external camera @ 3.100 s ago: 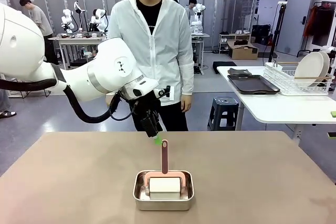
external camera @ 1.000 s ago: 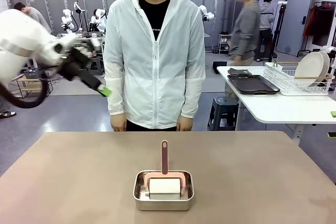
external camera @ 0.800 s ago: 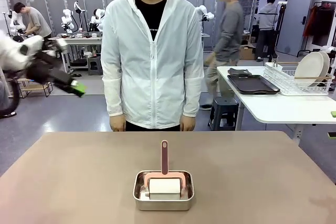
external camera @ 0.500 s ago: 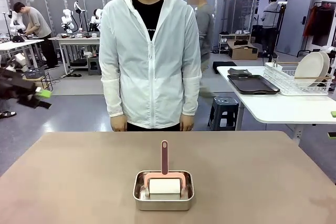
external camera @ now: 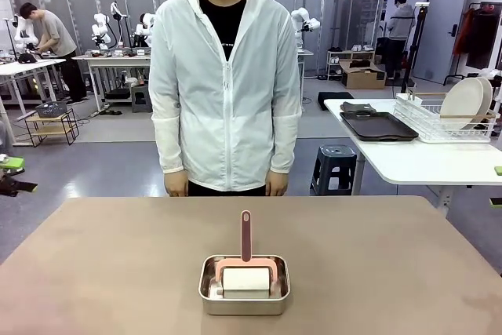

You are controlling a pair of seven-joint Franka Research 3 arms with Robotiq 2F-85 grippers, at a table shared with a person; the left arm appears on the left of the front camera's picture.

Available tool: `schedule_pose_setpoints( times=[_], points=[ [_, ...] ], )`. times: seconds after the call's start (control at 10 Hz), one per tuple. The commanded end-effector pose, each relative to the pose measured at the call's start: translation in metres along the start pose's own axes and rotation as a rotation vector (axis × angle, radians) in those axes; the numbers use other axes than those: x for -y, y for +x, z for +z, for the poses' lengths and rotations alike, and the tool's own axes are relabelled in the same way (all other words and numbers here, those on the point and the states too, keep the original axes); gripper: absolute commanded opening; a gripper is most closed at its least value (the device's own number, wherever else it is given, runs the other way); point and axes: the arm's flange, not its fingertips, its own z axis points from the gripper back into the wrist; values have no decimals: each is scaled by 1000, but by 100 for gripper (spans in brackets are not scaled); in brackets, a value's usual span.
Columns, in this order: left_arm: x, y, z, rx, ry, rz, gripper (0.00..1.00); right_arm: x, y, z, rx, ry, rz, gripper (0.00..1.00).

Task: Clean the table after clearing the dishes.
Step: Place the Lint Roller back on top of the Airtight Container.

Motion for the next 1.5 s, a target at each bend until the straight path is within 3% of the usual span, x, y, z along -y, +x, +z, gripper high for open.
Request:
schedule_pose_setpoints(
  times=[0.0,0.1,0.3,0.4,0.9,1.1,1.4],
  points=[
    [-5,3,20,73,10,71,100,-3,-4,-1,-10,-4,-6,100],
    [-9,-1,23,31,67,136,100,-3,-4,-1,-10,-4,-6,100],
    [-20,-5,26,48,70,151,100,-3,-4,-1,-10,-4,-6,100],
    [-22,-5,28,79,69,141,100,-3,-4,-1,-10,-4,-6,100],
    [-21,-10,25,50,56,138,100,-3,-4,-1,-10,-4,-6,100],
    [-26,-1,58,186,34,248,100,-3,-4,-1,-10,-4,-6,100],
    [-32,-15,70,252,45,290,100,-3,-4,-1,-10,-4,-6,100]
  ],
)
